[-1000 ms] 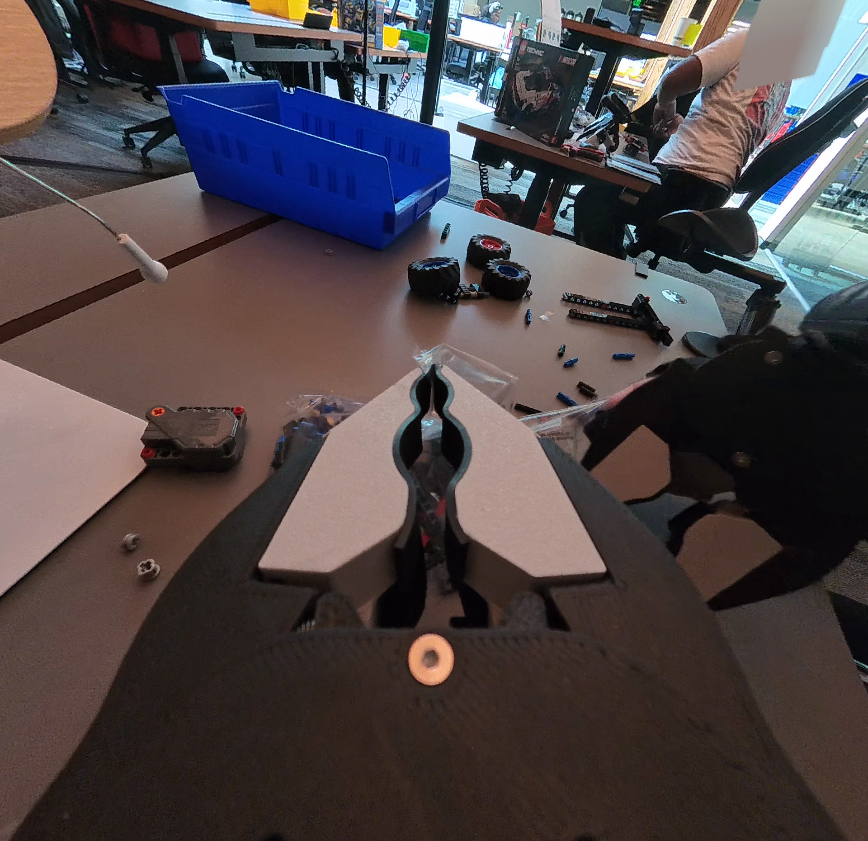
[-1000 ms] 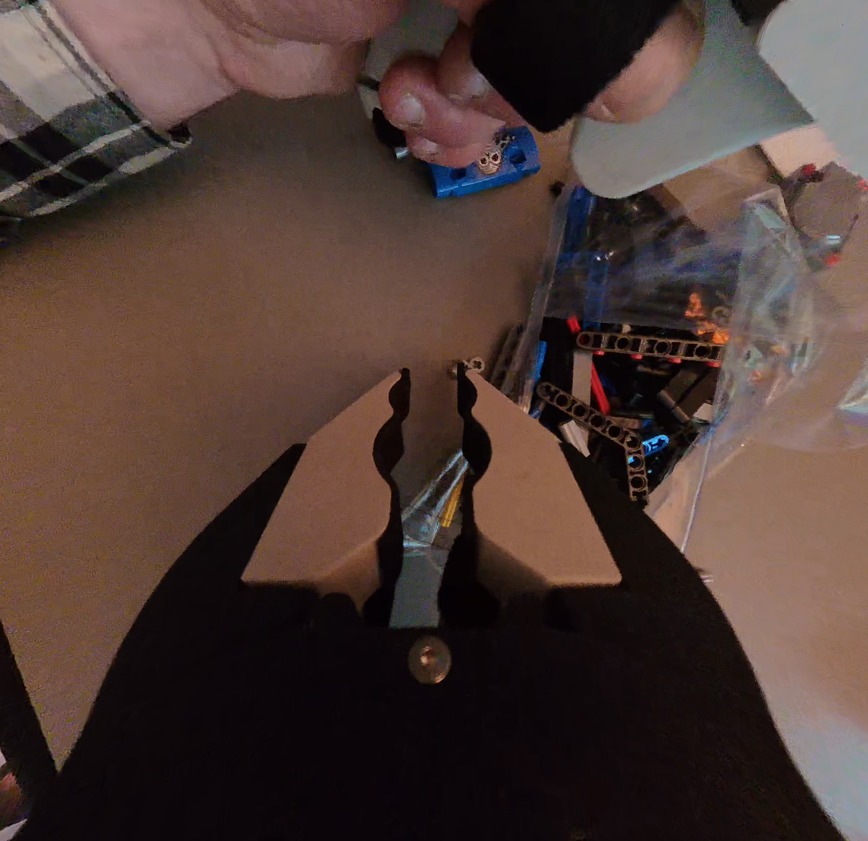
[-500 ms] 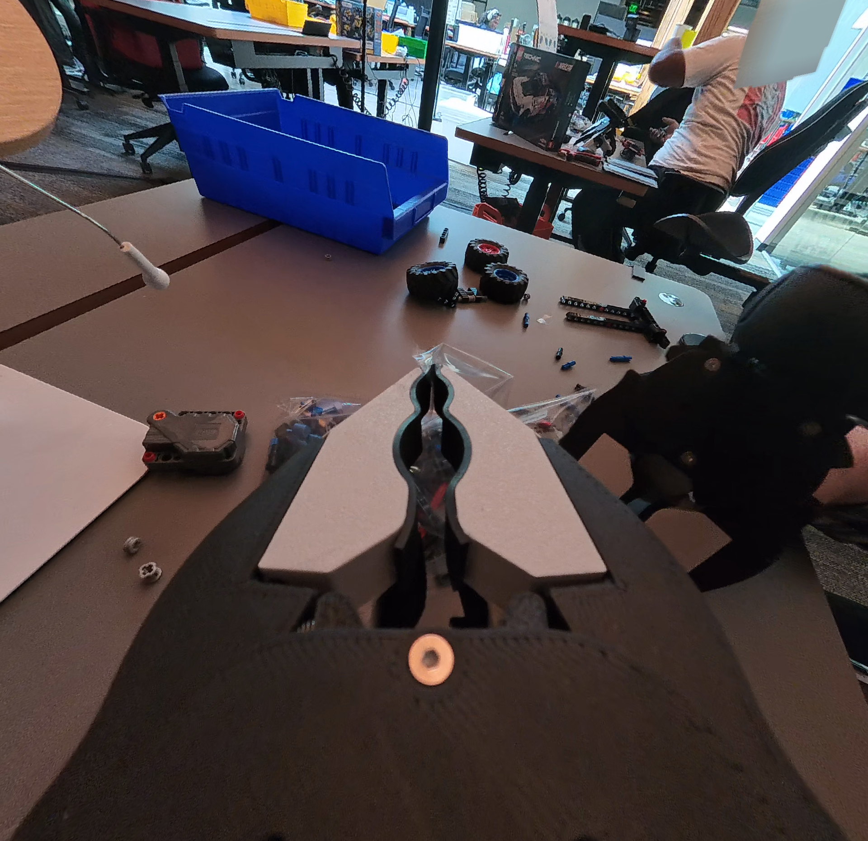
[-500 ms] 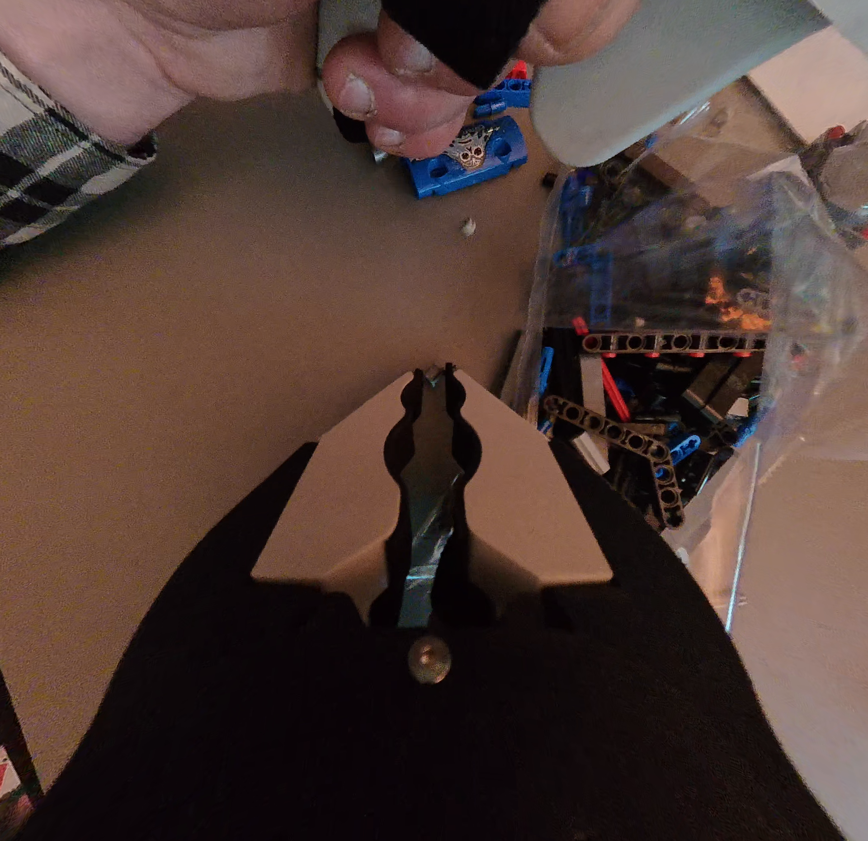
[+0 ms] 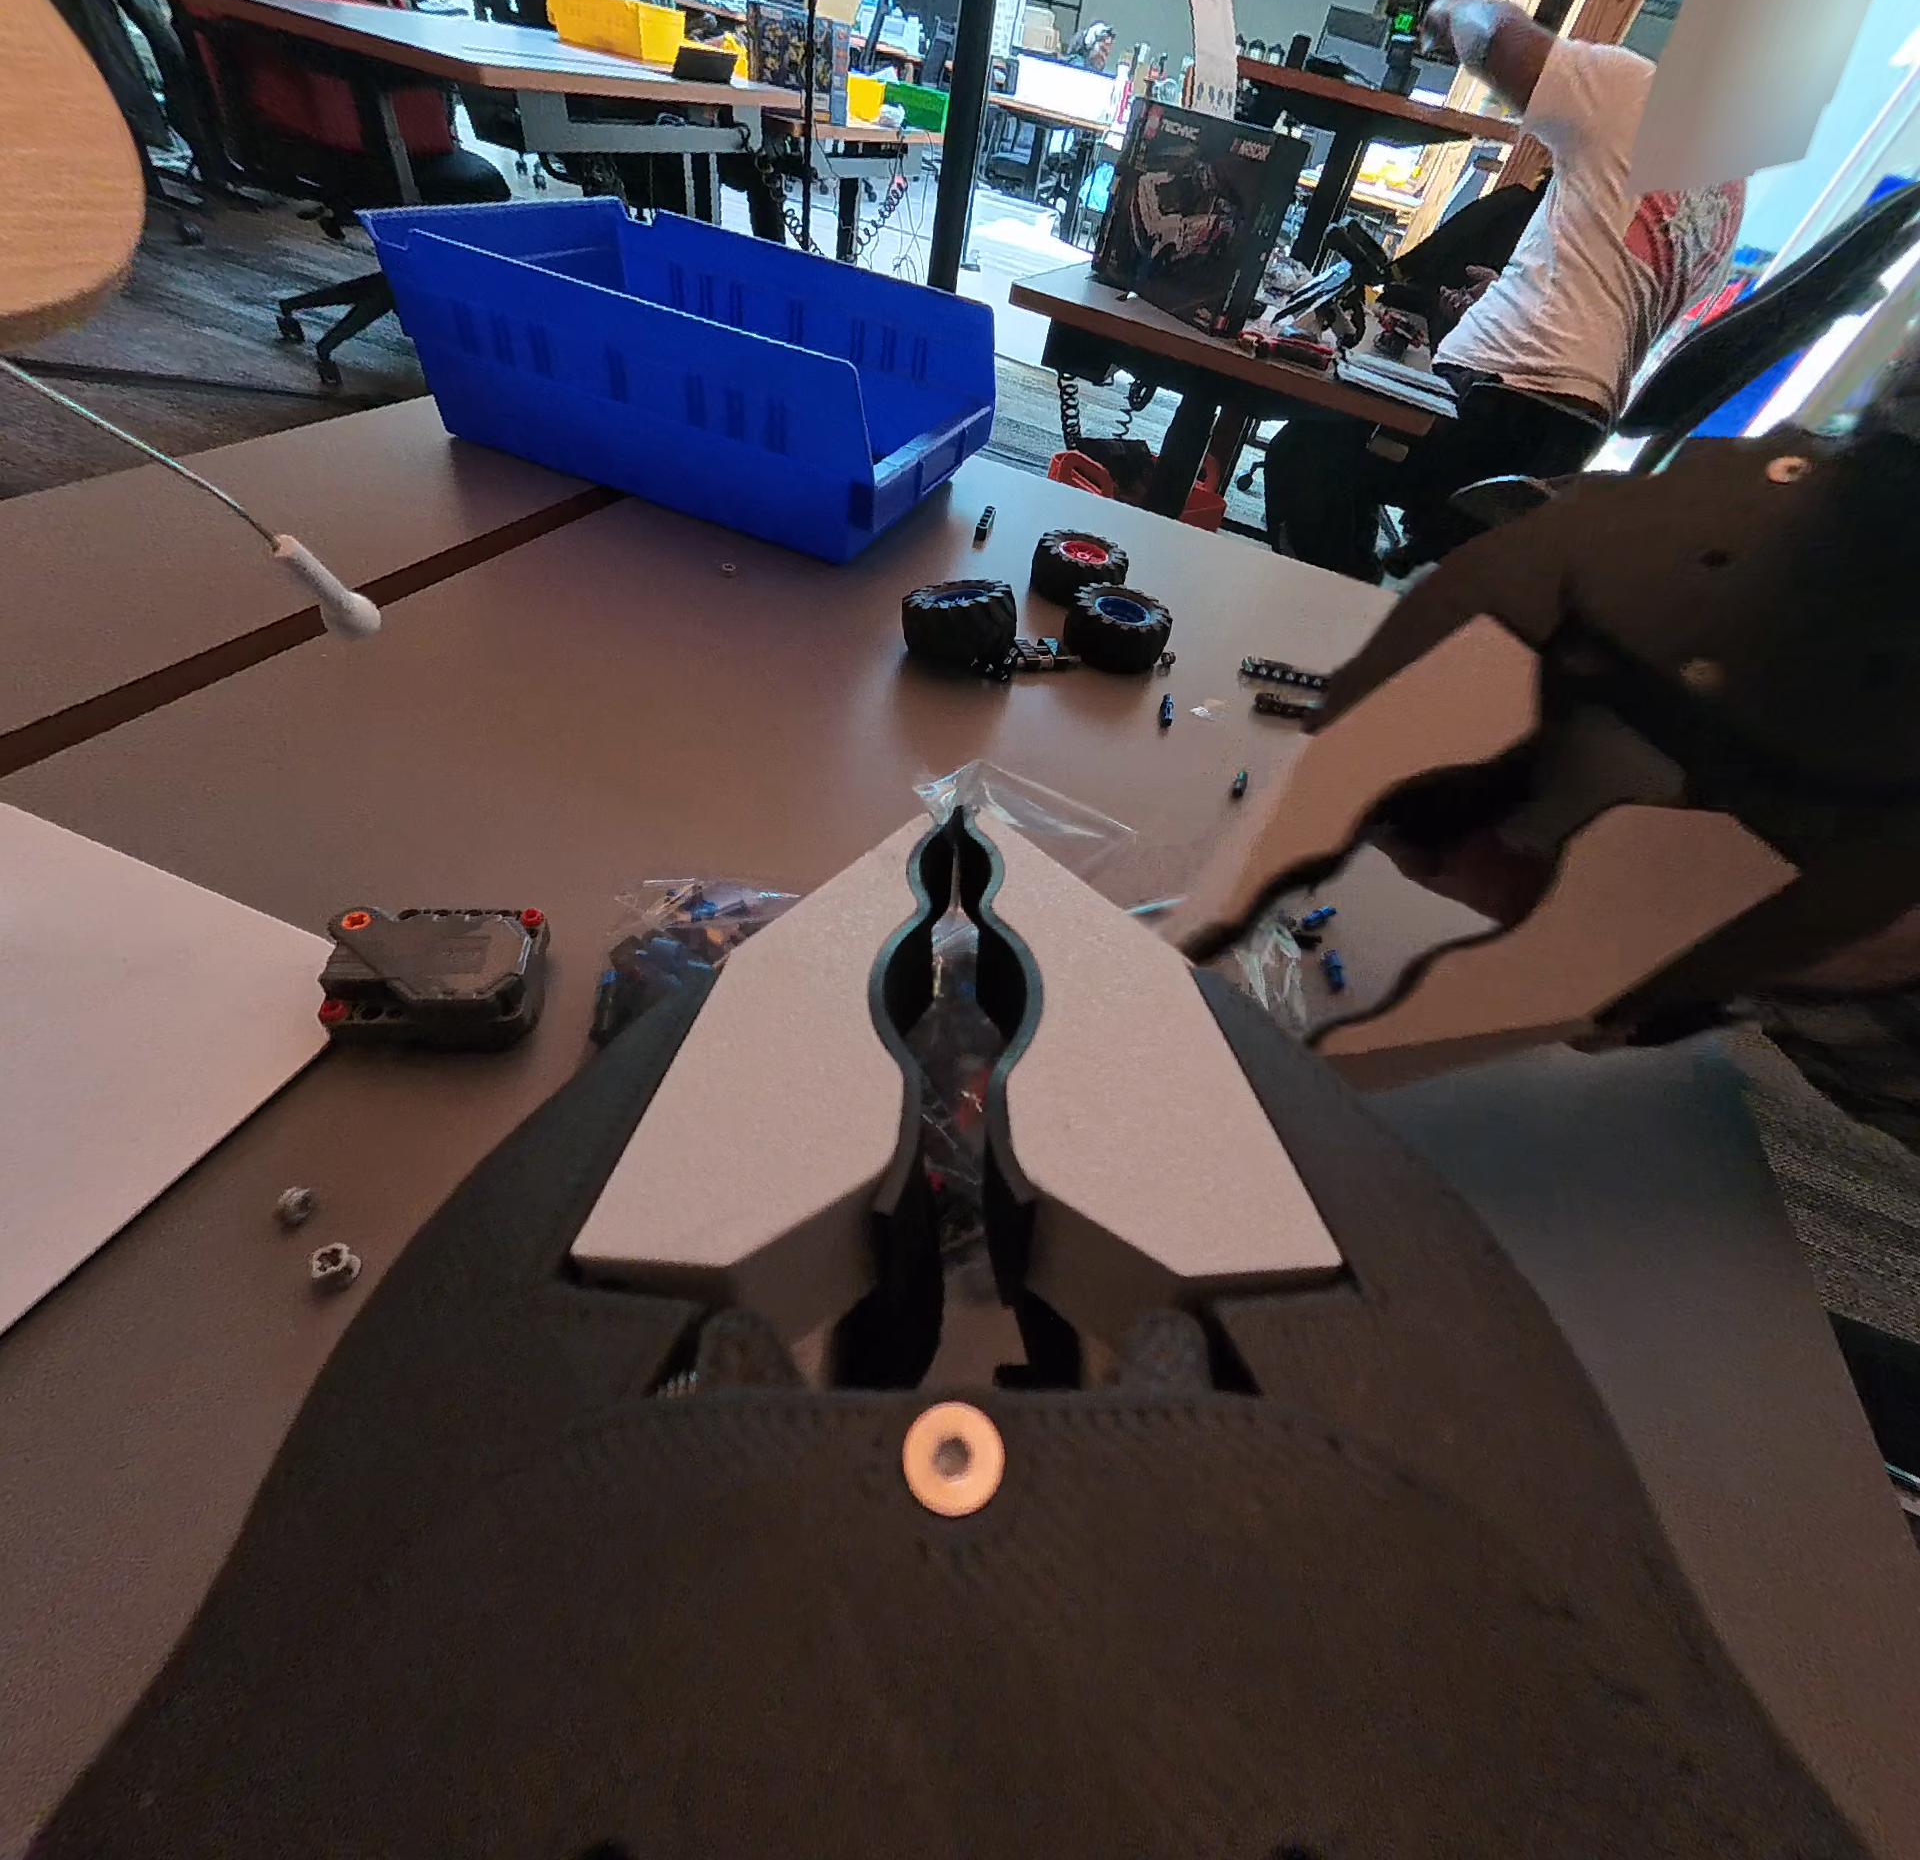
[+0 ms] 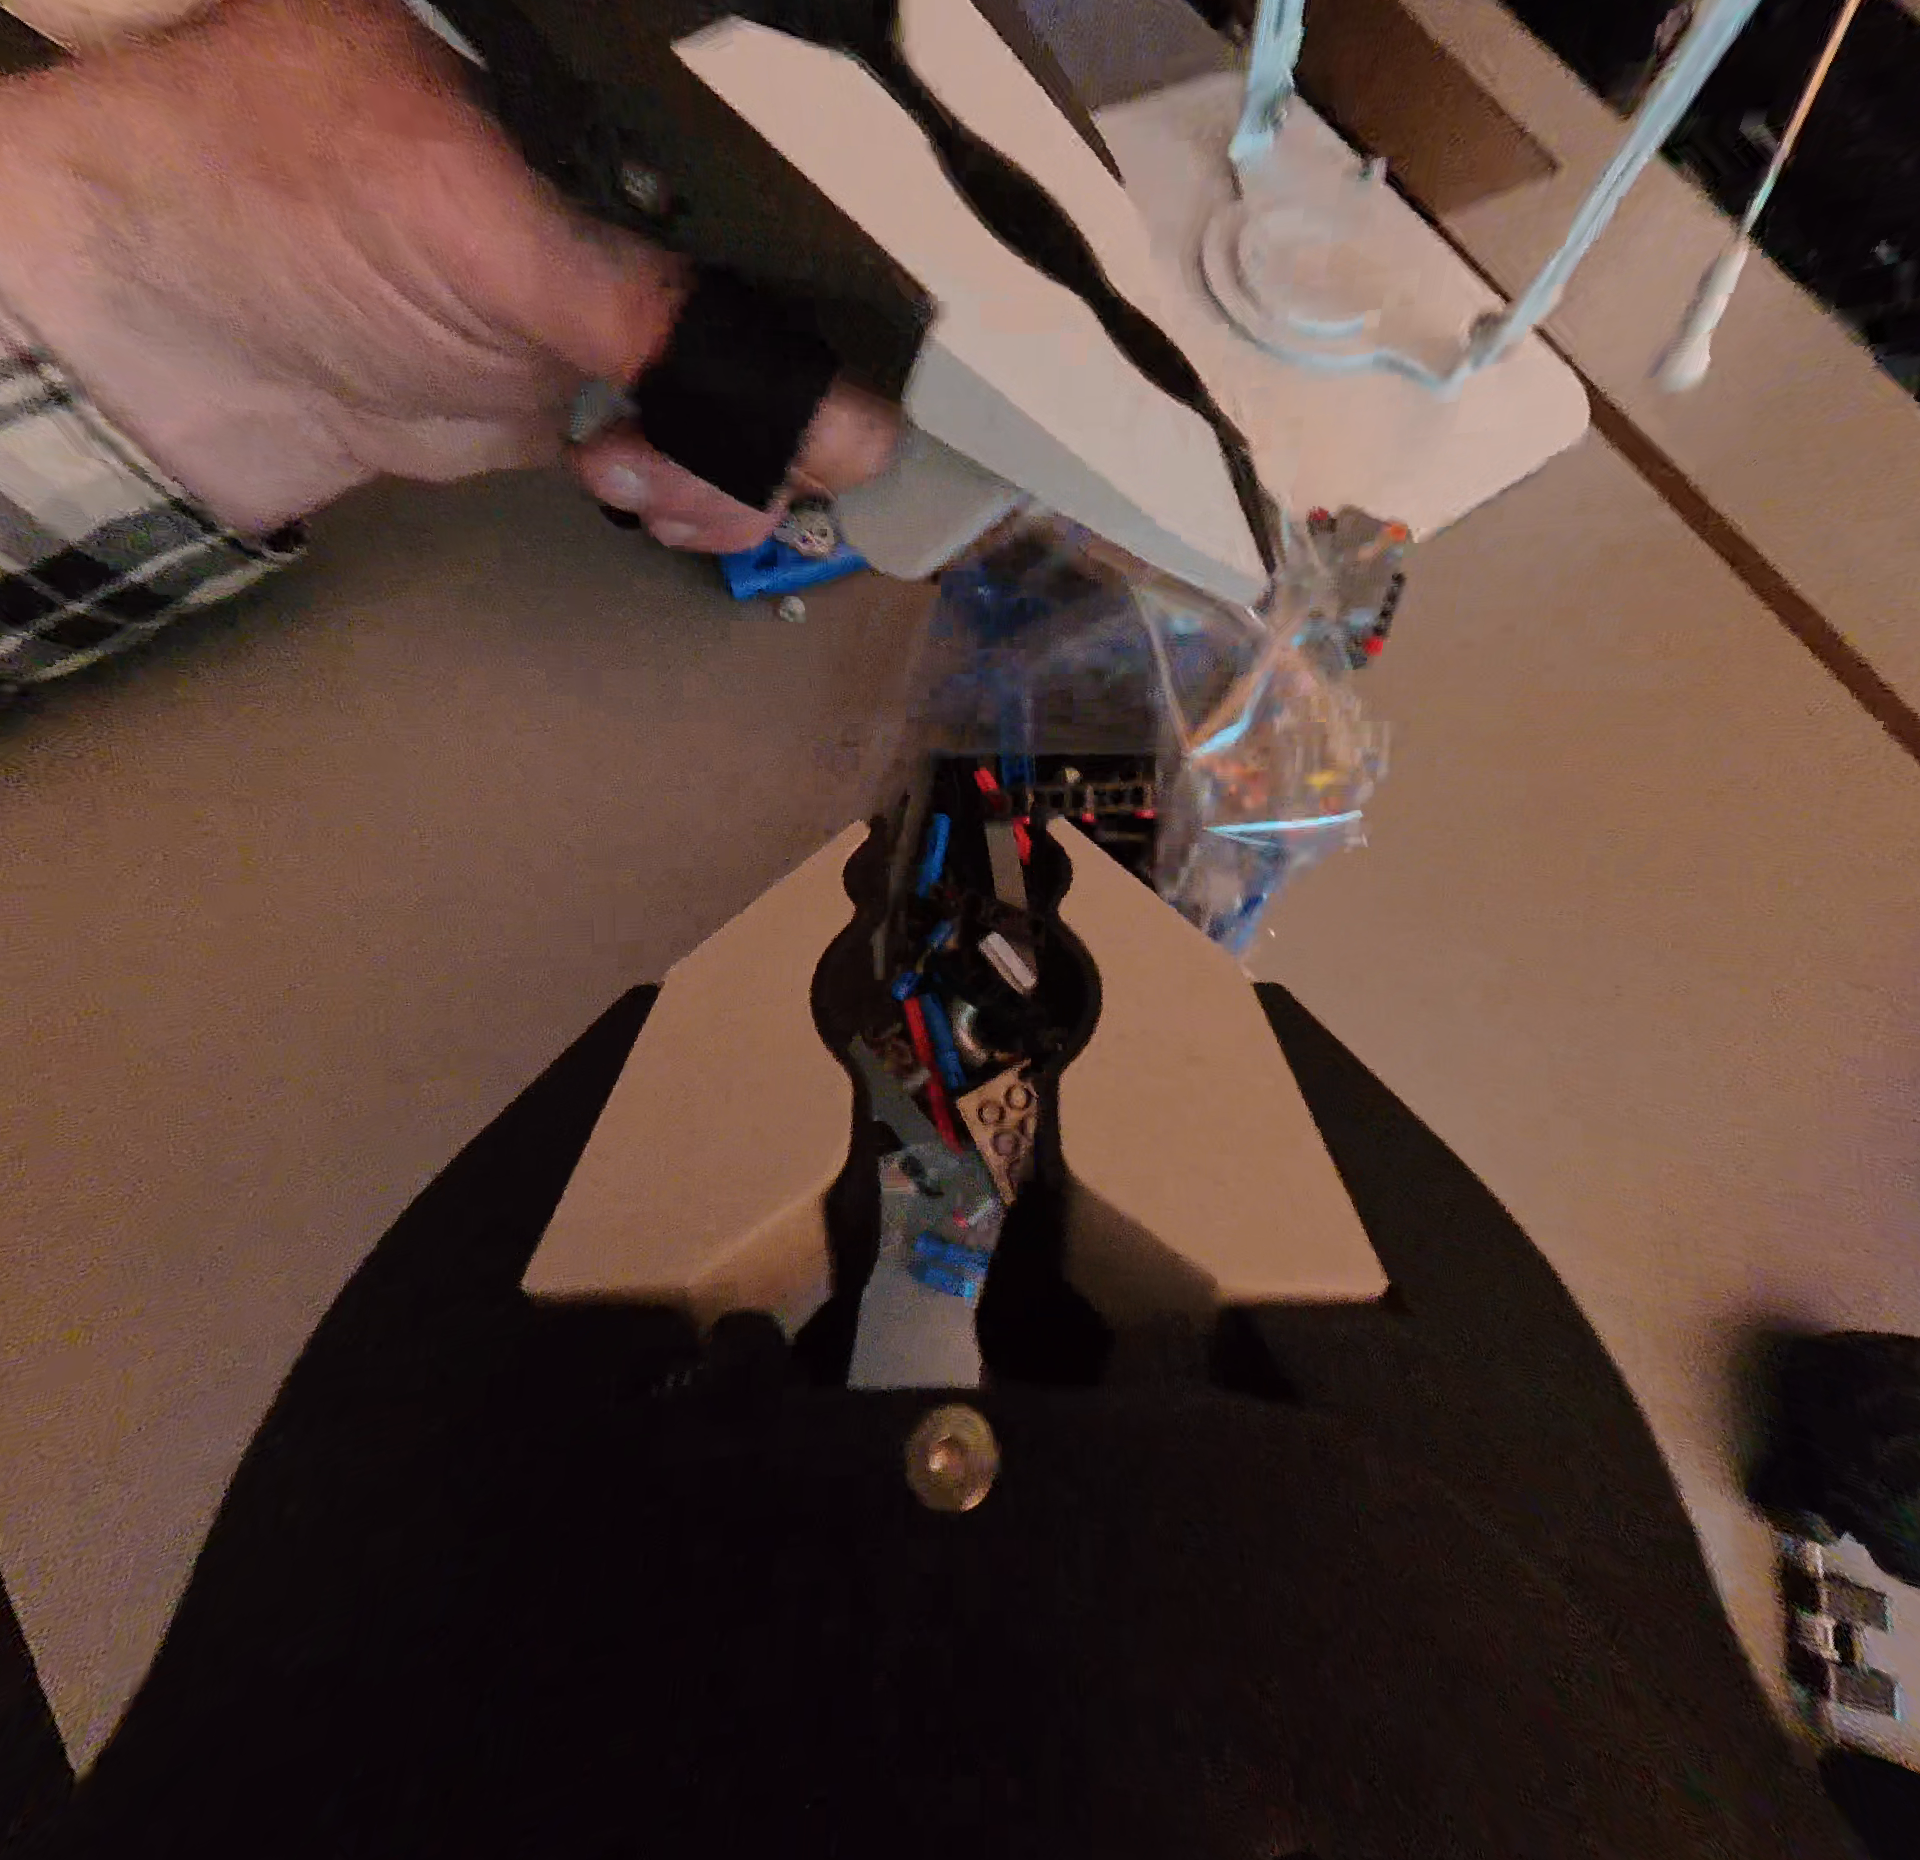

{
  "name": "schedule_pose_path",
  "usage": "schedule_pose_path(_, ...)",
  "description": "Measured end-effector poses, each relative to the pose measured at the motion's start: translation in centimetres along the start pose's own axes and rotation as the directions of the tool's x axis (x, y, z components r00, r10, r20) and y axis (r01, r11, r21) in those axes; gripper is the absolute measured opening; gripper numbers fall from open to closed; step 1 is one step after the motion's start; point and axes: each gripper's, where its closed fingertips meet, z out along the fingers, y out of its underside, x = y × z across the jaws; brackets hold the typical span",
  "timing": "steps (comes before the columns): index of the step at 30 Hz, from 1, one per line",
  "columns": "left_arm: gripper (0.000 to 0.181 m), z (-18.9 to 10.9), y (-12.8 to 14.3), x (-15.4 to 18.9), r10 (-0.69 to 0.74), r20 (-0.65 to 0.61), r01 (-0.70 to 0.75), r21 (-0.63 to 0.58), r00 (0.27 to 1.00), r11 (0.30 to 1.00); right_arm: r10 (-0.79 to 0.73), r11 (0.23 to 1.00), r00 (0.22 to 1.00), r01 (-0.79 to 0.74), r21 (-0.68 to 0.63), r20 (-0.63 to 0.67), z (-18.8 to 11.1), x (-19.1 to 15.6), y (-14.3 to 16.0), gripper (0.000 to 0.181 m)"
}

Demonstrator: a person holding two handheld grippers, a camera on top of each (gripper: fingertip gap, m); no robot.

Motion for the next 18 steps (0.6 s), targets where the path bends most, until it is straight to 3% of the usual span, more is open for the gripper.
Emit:
schedule_pose_path(3, 0.0, -0.1, -0.2, -0.4, -0.002, 0.004, 0.002, 0.003, 1.0, 1.0, -0.084, 0.995, 0.991, 0.078, 0.059, 0.106, 0.1, -4.3, -1.6, 0.018)
schedule_pose_path(7, 0.0, 0.3, -0.4, -1.0, -0.007, 0.017, 0.007, 0.005, 1.0, 1.0, -0.09, 0.995, 0.962, 0.099, -0.021, 0.257, 4.8, -8.5, -1.0, 0.024)
schedule_pose_path(10, 0.0, 0.2, -0.3, -1.3, 0.005, 0.031, -0.005, -0.003, 1.0, 1.0, -0.057, 0.996, 0.973, 0.071, -0.057, 0.224, 8.2, -7.5, -1.0, 0.026)
schedule_pose_path(13, 0.0, -0.2, -0.1, -2.4, -0.011, 0.056, 0.011, -0.003, 0.998, 1.0, -0.081, 0.992, 0.982, 0.097, -0.085, 0.169, 9.6, -6.0, -1.1, 0.028)
schedule_pose_path(18, 0.0, -0.6, -0.1, -3.2, -0.034, 0.067, 0.032, 0.017, 0.997, 0.999, -0.064, 0.991, 0.97, 0.09, -0.101, 0.235, 11.4, -6.4, -1.4, 0.017)
